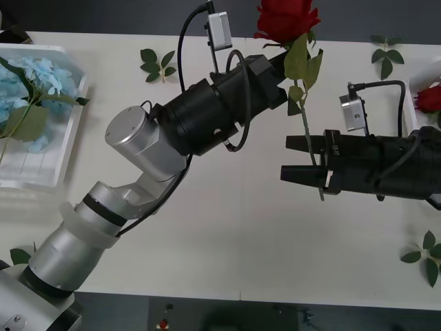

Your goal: Put the red flowers into the right box and the blue flowers into the left box

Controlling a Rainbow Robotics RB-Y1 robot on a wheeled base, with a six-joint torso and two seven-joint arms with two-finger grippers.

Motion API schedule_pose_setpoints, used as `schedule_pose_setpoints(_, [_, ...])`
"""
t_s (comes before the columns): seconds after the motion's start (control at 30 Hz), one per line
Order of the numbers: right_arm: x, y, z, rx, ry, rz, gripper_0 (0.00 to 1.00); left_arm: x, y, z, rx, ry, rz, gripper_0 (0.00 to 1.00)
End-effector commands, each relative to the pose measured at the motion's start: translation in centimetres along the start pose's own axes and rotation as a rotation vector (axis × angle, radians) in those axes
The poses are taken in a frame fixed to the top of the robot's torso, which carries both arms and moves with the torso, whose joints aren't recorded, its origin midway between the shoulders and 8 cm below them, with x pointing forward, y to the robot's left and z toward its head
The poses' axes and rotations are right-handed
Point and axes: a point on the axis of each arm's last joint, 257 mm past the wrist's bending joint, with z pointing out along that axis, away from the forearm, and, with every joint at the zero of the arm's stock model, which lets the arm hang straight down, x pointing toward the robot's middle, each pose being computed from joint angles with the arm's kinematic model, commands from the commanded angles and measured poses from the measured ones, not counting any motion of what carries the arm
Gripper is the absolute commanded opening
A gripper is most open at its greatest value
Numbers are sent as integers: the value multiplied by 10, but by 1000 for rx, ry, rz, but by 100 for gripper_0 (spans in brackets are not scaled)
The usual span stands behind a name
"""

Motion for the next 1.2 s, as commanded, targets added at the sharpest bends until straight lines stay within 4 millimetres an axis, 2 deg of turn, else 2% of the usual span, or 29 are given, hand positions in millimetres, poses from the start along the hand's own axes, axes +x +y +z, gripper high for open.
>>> schedule_pose_setpoints(0.03, [-20, 16, 14, -43, -29, -48, 100, -18, -23, 14, 49, -22, 34, 0])
schedule_pose_setpoints(0.07, [-20, 15, 15, -42, -30, -48, 90, -18, -23, 14, 49, -23, 32, 0])
schedule_pose_setpoints(0.1, [-20, 16, 15, -44, -28, -49, 41, -18, -23, 14, 48, -22, 32, 0])
schedule_pose_setpoints(0.13, [-20, 16, 15, -44, -28, -49, 11, -18, -22, 14, 47, -23, 30, 0])
schedule_pose_setpoints(0.17, [-20, 16, 15, -43, -29, -49, 0, -18, -22, 13, 46, -24, 28, 0])
schedule_pose_setpoints(0.67, [-23, 15, 15, -41, -38, -44, 0, -13, -17, 12, 29, -16, 37, 1])
schedule_pose_setpoints(0.77, [-23, 15, 15, -42, -39, -43, 0, -14, -15, 12, 23, -16, 39, 6])
schedule_pose_setpoints(0.8, [-23, 16, 15, -43, -39, -41, 0, -14, -13, 11, 17, -18, 39, 18])
schedule_pose_setpoints(0.83, [-24, 15, 15, -42, -40, -42, 0, -15, -11, 10, 11, -20, 39, 46])
schedule_pose_setpoints(0.9, [-23, 16, 15, -43, -39, -41, 0, -14, -8, 8, 3, -13, 44, 70])
schedule_pose_setpoints(0.93, [-24, 16, 15, -43, -40, -42, 0, -16, -6, 6, 0, -12, 47, 78])
schedule_pose_setpoints(1.03, [-23, 16, 15, -45, -39, -42, 0, -17, 3, -3, -21, 4, 63, 87])
schedule_pose_setpoints(1.17, [-25, 17, 15, -50, -46, -32, 0, -14, 22, -26, -62, 44, 90, 87])
schedule_pose_setpoints(1.2, [-26, 17, 14, -48, -50, -28, 0, -13, 29, -37, -79, 64, 104, 87])
